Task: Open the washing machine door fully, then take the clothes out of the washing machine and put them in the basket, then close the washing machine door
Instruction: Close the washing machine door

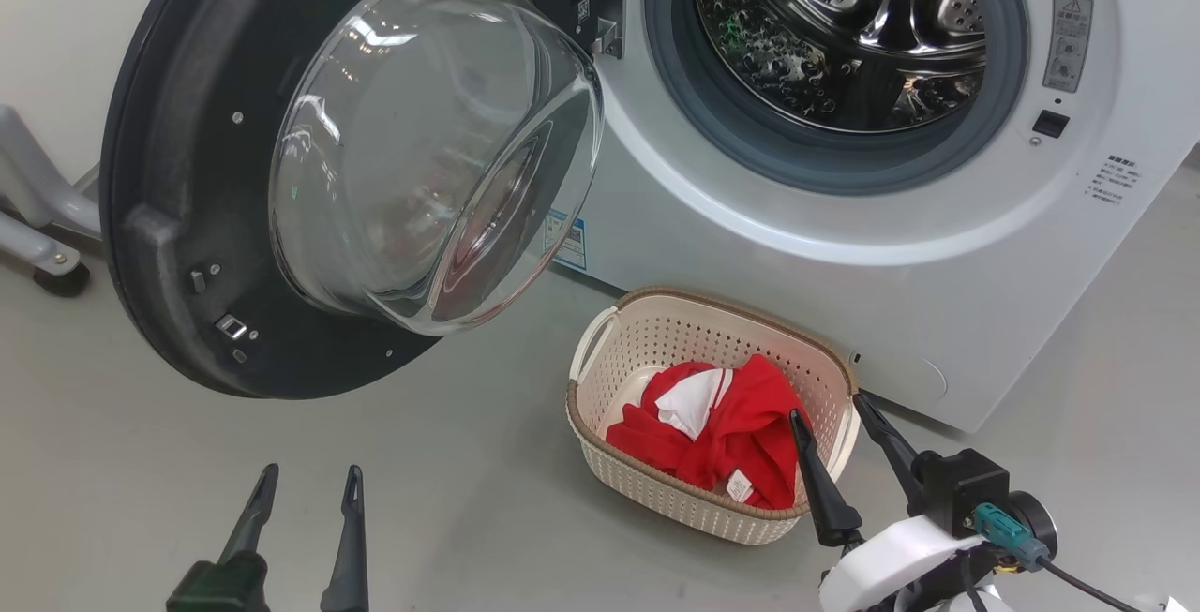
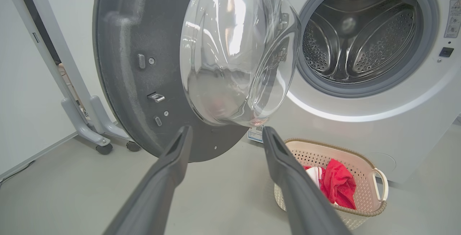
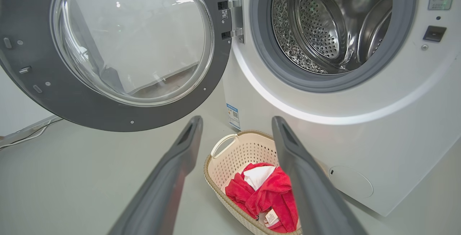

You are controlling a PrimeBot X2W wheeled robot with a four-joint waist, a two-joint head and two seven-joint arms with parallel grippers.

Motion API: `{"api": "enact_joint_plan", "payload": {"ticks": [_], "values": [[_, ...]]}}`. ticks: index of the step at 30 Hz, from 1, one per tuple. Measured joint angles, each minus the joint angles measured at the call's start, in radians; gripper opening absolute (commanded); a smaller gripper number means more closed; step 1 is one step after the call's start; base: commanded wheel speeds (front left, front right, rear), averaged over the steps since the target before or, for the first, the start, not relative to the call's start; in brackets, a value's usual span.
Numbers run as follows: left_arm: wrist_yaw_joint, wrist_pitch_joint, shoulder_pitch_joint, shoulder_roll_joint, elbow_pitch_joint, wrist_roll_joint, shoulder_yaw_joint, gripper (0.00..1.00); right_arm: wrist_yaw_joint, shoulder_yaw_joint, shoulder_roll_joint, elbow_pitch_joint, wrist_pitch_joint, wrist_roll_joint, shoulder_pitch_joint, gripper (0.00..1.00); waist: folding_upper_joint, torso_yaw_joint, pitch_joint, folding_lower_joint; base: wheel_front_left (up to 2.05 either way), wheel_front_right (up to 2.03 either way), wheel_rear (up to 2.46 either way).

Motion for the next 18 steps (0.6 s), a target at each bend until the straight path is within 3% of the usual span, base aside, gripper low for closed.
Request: {"api": "enact_joint_plan", "payload": {"ticks": [3, 4, 7, 14, 18], "values": [[0.0, 0.0, 0.0, 0.0, 0.0, 0.0, 0.0, 0.97, 0.0, 0.0, 0.0, 0.001, 0.001, 0.0, 0.0, 1.0, 0.0, 0.0, 0.0, 0.0, 0.0, 0.0, 0.0], [0.0, 0.0, 0.0, 0.0, 0.0, 0.0, 0.0, 0.69, 0.0, 0.0, 0.0, 0.001, 0.001, 0.0, 0.0, 1.0, 0.0, 0.0, -0.001, 0.0, 0.0, 0.0, 0.0], [0.0, 0.0, 0.0, 0.0, -0.001, -0.01, -0.001, 0.0, 0.0, 0.0, 0.0, 0.001, 0.001, 0.0, 0.0, 1.0, 0.0, 0.0, -0.001, 0.0, 0.0, 0.0, 0.0], [0.0, 0.0, 0.0, -0.004, -0.018, -0.058, -0.001, 0.0, 0.0, 0.002, 0.0, 0.001, 0.001, 0.0, 0.0, 1.0, 0.0, 0.0, -0.001, 0.0, 0.0, 0.0, 0.0], [-0.012, 0.008, 0.0, -0.017, -0.043, -0.208, -0.006, 0.0, 0.0, 0.002, 0.0, 0.001, 0.001, 0.0, 0.0, 1.0, 0.0, 0.0, -0.001, 0.0, 0.0, 0.0, 0.0]]}}
